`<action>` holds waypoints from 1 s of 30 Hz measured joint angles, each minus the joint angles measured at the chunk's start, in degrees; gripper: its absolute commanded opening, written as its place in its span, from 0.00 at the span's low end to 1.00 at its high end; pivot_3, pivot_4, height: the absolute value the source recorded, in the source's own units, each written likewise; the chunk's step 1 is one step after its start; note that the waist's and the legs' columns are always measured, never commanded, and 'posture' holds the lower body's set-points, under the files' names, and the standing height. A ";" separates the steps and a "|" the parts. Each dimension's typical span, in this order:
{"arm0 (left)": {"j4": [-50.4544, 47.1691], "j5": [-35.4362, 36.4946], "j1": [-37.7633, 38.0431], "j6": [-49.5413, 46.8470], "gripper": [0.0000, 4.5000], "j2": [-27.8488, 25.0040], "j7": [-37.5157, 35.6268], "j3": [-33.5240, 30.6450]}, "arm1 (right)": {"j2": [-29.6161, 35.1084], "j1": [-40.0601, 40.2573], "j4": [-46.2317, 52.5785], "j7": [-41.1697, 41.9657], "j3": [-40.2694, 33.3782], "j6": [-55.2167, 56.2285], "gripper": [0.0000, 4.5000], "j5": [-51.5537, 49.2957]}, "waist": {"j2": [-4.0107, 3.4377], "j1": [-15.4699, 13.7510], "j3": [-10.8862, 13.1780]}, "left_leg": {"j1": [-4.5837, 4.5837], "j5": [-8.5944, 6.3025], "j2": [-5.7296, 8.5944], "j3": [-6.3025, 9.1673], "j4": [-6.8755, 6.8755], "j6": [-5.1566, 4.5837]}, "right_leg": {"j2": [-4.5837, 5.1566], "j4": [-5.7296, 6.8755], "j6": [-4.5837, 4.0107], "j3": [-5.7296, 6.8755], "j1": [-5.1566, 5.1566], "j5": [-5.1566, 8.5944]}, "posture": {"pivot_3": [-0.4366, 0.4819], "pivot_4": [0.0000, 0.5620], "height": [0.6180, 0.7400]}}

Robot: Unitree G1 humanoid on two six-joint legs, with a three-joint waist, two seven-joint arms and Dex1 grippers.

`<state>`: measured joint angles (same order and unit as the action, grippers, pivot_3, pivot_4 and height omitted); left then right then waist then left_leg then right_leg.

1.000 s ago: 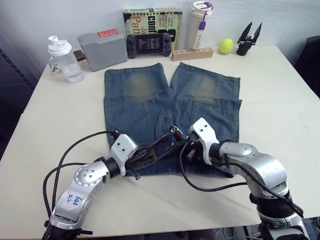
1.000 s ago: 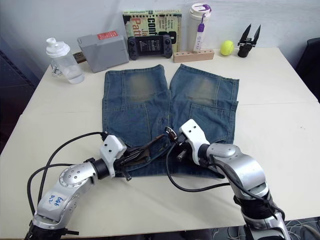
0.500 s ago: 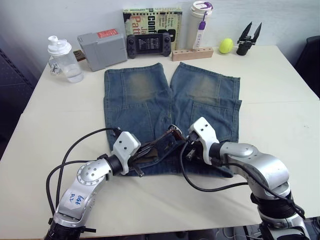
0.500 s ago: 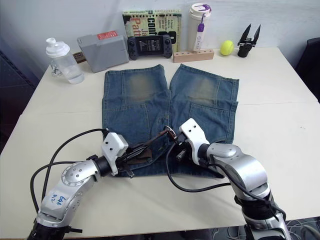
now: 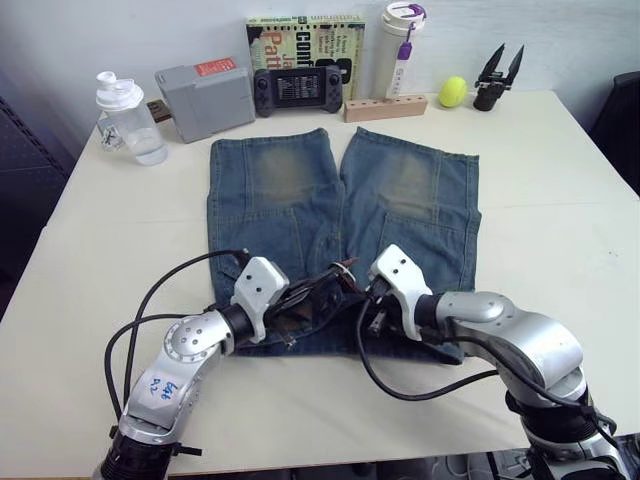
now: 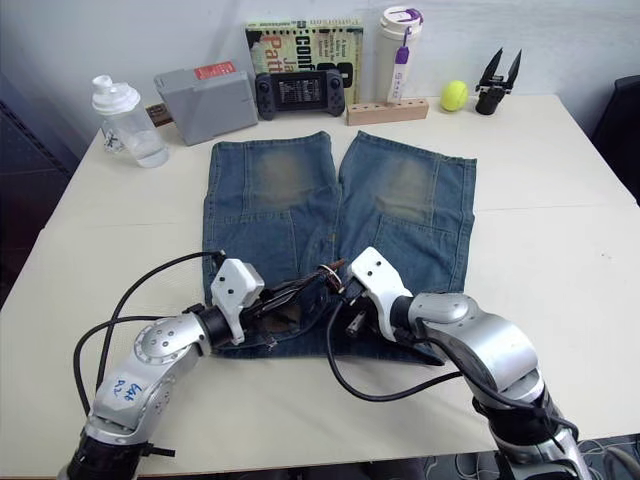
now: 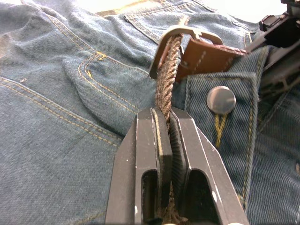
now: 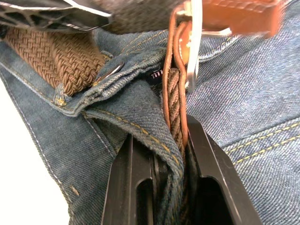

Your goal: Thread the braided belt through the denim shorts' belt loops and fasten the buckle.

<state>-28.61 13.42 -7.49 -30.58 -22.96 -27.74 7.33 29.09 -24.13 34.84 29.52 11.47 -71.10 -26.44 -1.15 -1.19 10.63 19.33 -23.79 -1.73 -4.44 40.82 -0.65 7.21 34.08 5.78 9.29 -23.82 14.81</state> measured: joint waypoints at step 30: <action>4.62 -1.38 -3.30 0.96 0.00 4.33 1.62 3.24 | 19.45 -5.71 3.63 15.46 -12.95 12.74 0.99 -7.24 | 0.02 -0.23 0.01 | 0.01 -0.06 0.07 0.42 0.12 -0.12 | 0.10 -0.01 0.03 0.03 0.06 -0.02 | 0.48 0.27 0.88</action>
<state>-23.99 12.04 -10.79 -29.62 -18.63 -26.12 10.58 48.54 -29.84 38.47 44.98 -1.48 -58.36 -33.68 -1.13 -1.42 10.64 19.34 -23.85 -1.66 -4.03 40.94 -0.77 7.31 34.07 5.81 9.32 -23.75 14.78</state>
